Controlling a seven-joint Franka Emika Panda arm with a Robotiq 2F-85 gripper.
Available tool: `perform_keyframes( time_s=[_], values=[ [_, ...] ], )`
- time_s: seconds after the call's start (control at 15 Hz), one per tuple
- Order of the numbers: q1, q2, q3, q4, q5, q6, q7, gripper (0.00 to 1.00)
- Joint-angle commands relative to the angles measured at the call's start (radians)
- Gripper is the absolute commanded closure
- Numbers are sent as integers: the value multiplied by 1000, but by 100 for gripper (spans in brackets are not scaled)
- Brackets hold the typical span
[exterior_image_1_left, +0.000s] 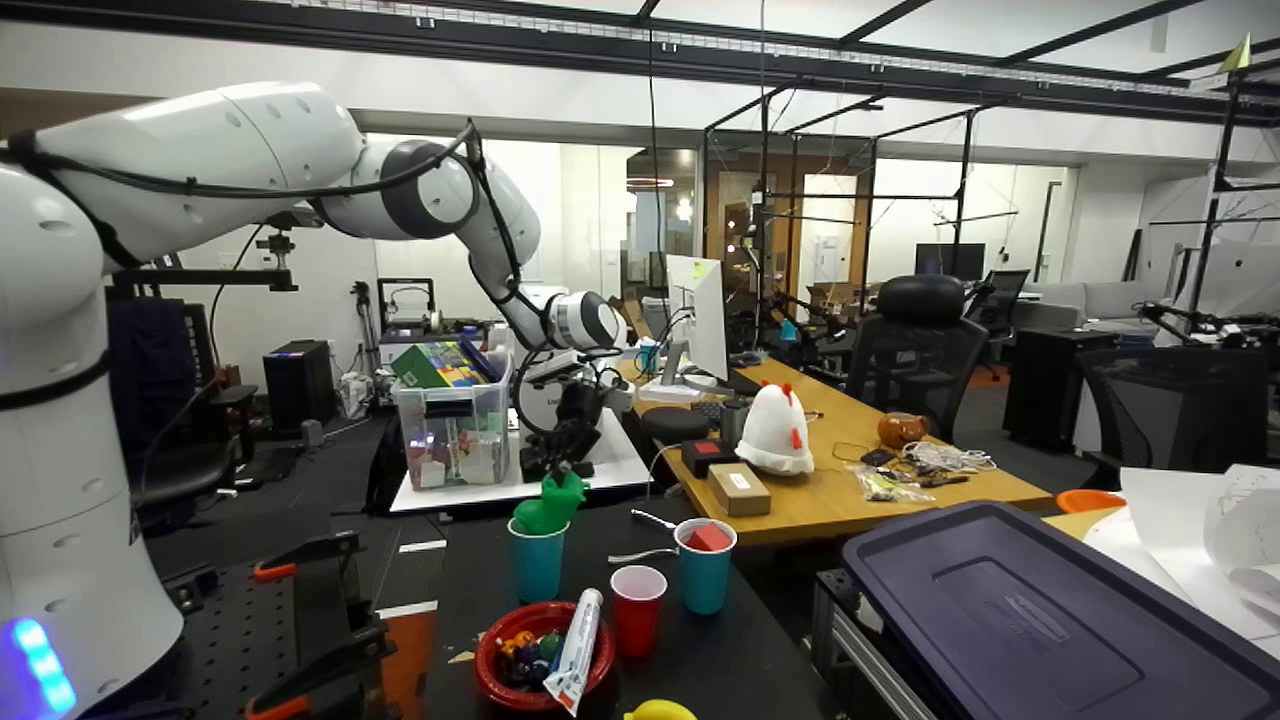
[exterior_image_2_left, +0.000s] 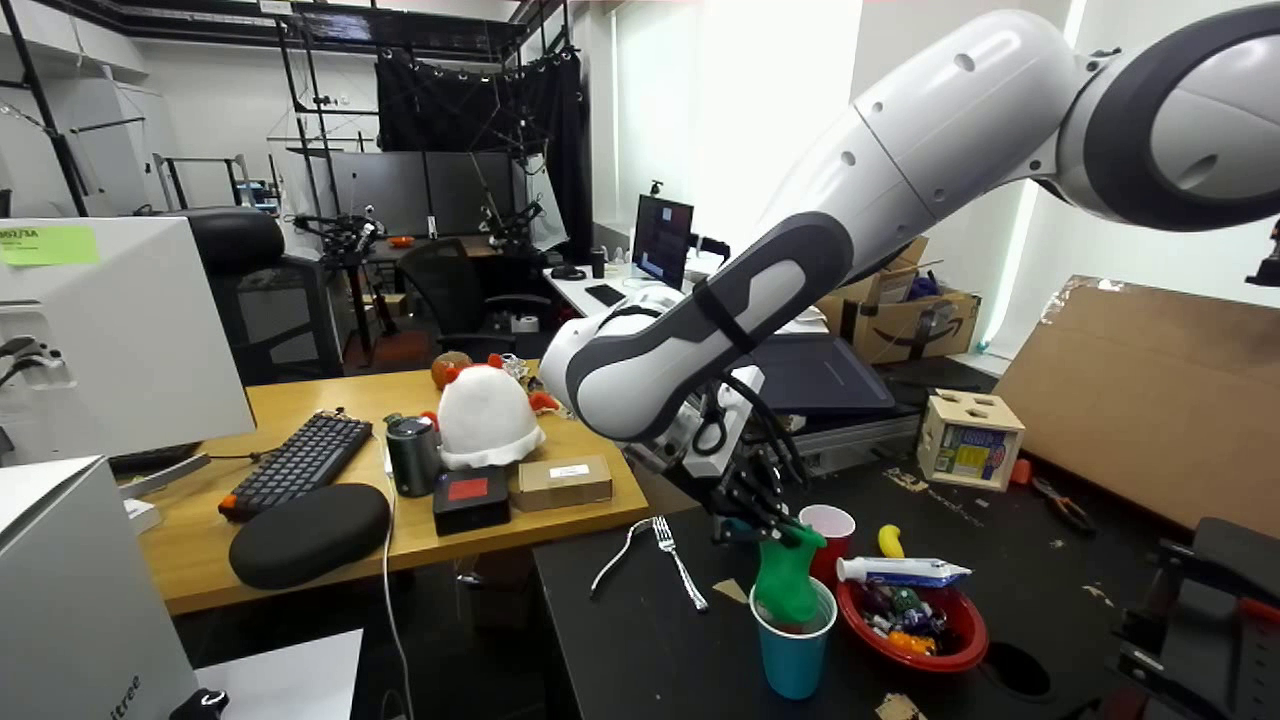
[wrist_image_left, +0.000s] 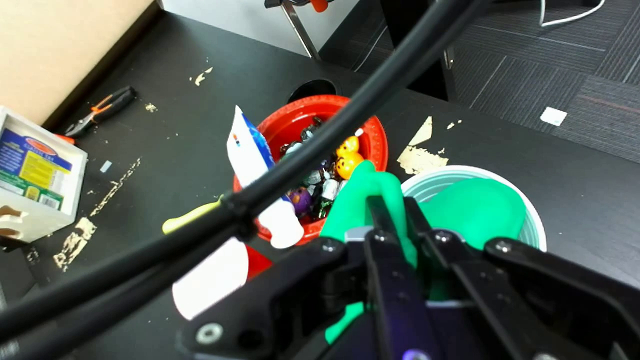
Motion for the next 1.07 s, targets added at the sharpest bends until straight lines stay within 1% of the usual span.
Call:
perform_keyframes(
  time_s=[0.0,0.07,0.4,0.53,1.0],
  values=[
    [11,1,-1,15,-12,-11,14,60],
    [11,0,0,14,-12,-10,15,51],
    [15,-3,1,10,-13,-7,11,13],
    [15,-4,4,7,-12,-2,7,1],
    [14,-14,10,-7,-8,26,6,0]
  ],
)
